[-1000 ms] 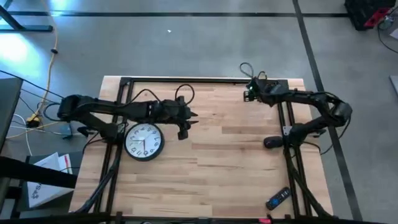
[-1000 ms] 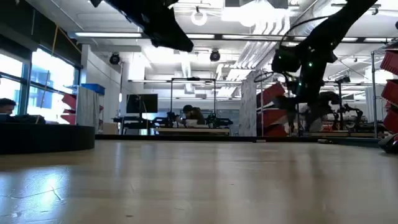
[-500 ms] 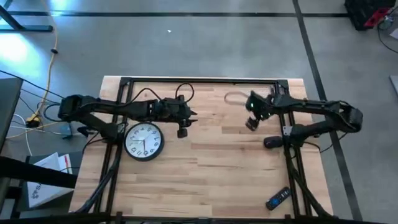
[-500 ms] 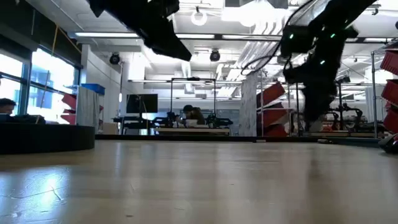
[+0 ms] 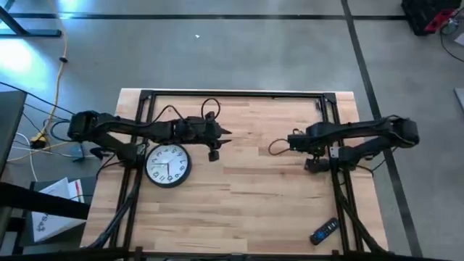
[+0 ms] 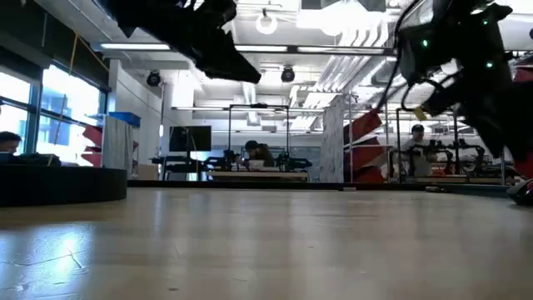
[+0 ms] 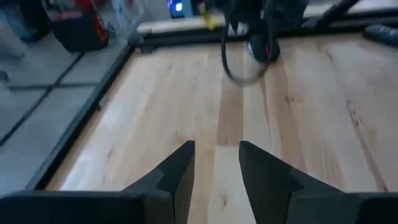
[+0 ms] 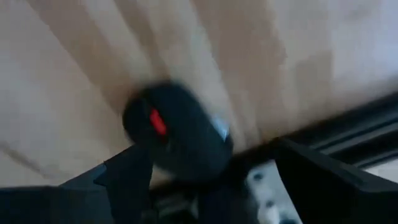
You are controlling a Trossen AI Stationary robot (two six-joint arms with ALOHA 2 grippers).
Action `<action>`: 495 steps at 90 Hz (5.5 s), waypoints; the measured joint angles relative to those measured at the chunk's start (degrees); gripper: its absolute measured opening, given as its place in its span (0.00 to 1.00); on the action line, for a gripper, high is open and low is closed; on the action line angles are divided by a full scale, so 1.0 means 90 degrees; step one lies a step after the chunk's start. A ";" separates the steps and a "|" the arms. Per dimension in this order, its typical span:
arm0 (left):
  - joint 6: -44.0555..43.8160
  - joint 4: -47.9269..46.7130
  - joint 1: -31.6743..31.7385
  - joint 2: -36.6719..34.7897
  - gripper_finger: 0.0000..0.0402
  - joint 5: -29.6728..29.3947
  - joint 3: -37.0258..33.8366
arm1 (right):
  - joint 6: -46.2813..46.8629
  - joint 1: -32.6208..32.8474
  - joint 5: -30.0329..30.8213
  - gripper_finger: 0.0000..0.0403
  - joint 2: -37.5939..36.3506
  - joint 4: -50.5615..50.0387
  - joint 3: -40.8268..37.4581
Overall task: Insert battery
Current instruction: Insert the black battery into the black computer mouse
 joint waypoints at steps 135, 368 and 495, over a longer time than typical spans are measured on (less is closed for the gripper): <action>-0.0041 -0.0101 -0.0005 0.0000 0.27 0.0019 -0.0001 | -0.1308 0.0784 0.0012 0.83 0.2971 0.0865 0.0090; -0.0942 0.0482 0.1052 0.2856 0.27 0.0984 0.2151 | 0.1720 0.1364 0.3844 0.61 -0.2655 0.2482 0.0459; -0.0460 -0.0973 0.2362 0.2202 0.27 0.1166 0.1857 | -0.2082 -0.2691 -0.0145 0.63 0.2895 0.6517 0.1676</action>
